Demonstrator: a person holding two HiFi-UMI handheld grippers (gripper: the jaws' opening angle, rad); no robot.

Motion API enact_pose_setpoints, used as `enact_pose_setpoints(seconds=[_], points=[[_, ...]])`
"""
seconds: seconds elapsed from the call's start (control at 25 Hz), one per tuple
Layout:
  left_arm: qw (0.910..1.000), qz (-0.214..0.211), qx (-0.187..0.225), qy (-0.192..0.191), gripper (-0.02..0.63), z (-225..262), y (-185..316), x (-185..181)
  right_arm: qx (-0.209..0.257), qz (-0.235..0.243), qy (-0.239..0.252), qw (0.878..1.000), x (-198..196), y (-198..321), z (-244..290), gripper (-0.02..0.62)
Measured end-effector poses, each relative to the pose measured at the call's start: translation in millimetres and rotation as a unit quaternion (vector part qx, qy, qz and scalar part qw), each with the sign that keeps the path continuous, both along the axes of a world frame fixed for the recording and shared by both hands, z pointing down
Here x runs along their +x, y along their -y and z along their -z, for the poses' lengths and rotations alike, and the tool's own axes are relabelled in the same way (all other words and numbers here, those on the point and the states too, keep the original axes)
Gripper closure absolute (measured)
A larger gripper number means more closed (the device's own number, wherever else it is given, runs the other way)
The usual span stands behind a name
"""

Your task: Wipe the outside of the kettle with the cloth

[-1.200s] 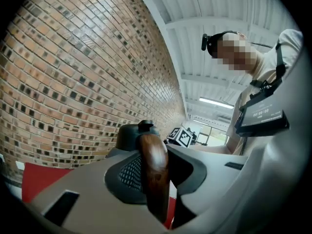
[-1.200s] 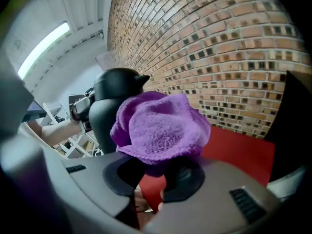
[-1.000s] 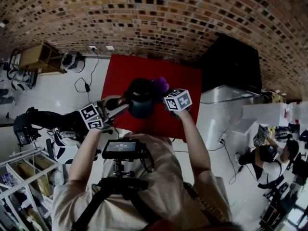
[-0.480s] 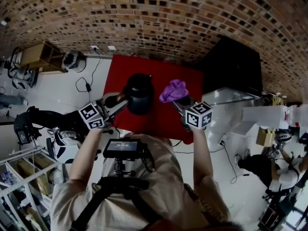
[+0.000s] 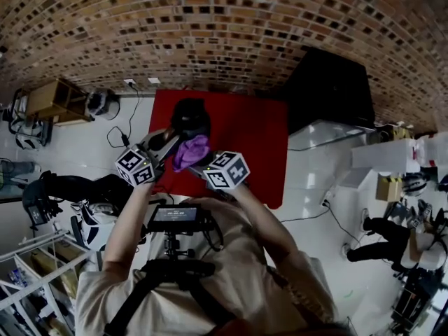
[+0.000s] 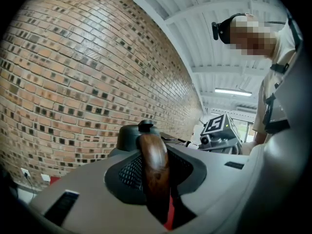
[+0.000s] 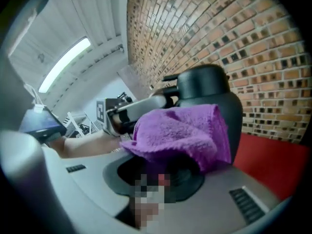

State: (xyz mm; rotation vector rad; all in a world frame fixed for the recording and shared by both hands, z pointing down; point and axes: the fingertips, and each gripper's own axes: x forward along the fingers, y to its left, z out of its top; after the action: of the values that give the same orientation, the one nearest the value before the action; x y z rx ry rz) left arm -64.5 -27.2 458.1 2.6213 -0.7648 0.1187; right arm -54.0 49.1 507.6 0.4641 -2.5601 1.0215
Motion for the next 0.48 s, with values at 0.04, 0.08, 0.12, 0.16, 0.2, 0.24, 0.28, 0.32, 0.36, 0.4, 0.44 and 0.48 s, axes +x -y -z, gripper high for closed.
enact_pose_setpoints(seconds=[0.04, 0.08, 0.12, 0.16, 0.2, 0.24, 0.28, 0.32, 0.36, 0.4, 0.44, 0.48], points=[[1.0, 0.0, 0.0, 0.0, 0.517, 1, -1, 0, -0.004, 0.003, -0.01, 1.0, -3, 1, -8, 0.492], [1.0, 0.001, -0.002, -0.003, 0.517, 2, -2, -1, -0.006, 0.005, -0.02, 1.0, -1, 1, -14, 0.492], [1.0, -0.001, -0.004, -0.008, 0.517, 3, -4, -2, -0.007, 0.004, -0.03, 1.0, 6, 1, -20, 0.492], [0.9999, -0.005, -0.006, -0.014, 0.517, 5, -7, -3, -0.009, -0.002, -0.04, 0.999, 17, 1, -26, 0.492], [0.9997, -0.012, -0.005, -0.021, 0.517, 8, -10, -4, -0.012, -0.012, -0.048, 0.999, 31, 3, -31, 0.492], [0.9994, -0.023, -0.003, -0.027, 0.517, 12, -15, -6, -0.017, -0.024, -0.053, 0.998, 46, 6, -36, 0.492], [0.9989, -0.034, 0.001, -0.033, 0.517, 17, -19, -8, -0.02, -0.037, -0.057, 0.997, 61, 12, -40, 0.492], [0.9983, -0.045, 0.005, -0.037, 0.517, 21, -23, -8, -0.02, -0.048, -0.063, 0.997, 73, 18, -43, 0.493], [0.9975, -0.055, 0.009, -0.043, 0.515, 25, -28, -8, -0.016, -0.056, -0.071, 0.996, 84, 25, -46, 0.493], [0.9967, -0.064, 0.011, -0.05, 0.515, 28, -31, -8, -0.009, -0.061, -0.084, 0.995, 94, 32, -49, 0.494], [0.9956, -0.072, 0.012, -0.058, 0.517, 31, -35, -7, 0.0, -0.064, -0.099, 0.993, 101, 38, -53, 0.494], [0.9945, -0.079, 0.012, -0.068, 0.517, 33, -38, -7, 0.011, -0.064, -0.113, 0.991, 107, 45, -57, 0.494]])
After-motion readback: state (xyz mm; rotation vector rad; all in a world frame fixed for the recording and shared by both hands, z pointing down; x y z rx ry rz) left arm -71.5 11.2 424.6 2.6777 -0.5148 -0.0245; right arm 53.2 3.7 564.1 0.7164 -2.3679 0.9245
